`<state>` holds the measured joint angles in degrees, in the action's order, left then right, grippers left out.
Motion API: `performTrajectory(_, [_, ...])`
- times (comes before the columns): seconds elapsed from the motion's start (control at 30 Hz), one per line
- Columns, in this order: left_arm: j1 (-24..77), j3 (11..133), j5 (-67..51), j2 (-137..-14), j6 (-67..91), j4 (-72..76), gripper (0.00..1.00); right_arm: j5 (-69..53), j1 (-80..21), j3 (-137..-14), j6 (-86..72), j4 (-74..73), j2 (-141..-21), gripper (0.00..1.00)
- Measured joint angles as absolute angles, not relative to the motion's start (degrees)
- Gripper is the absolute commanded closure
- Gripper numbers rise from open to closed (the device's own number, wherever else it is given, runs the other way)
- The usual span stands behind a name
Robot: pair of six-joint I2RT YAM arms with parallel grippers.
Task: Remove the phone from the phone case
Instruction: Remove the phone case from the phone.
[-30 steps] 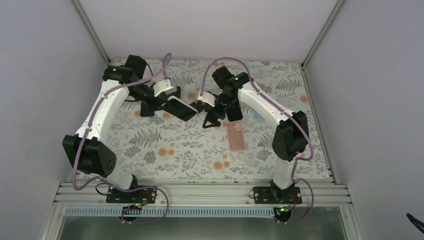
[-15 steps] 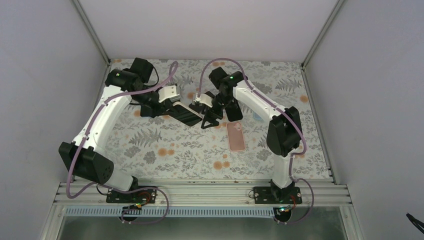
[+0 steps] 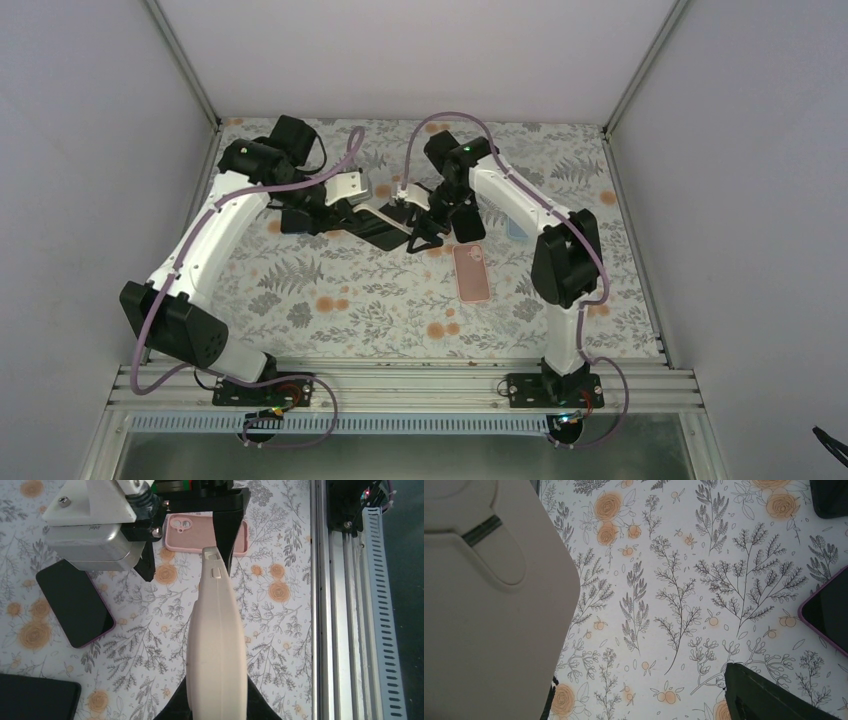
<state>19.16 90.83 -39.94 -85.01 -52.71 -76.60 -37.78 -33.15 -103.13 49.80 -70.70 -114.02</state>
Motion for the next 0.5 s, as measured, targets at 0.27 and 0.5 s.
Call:
performTrajectory(0.27, [21.9, 89.8, -37.6, -84.0, -51.8, -73.5, 0.98, -38.7, -30.3, -107.7, 53.0, -75.6, -118.0, 0.21])
performTrajectory(0.5, [27.5, 88.9, -42.9, -80.9, -51.7, -77.7, 0.98, -36.6, -27.0, -111.1, 53.5, -74.4, -120.1, 0.23])
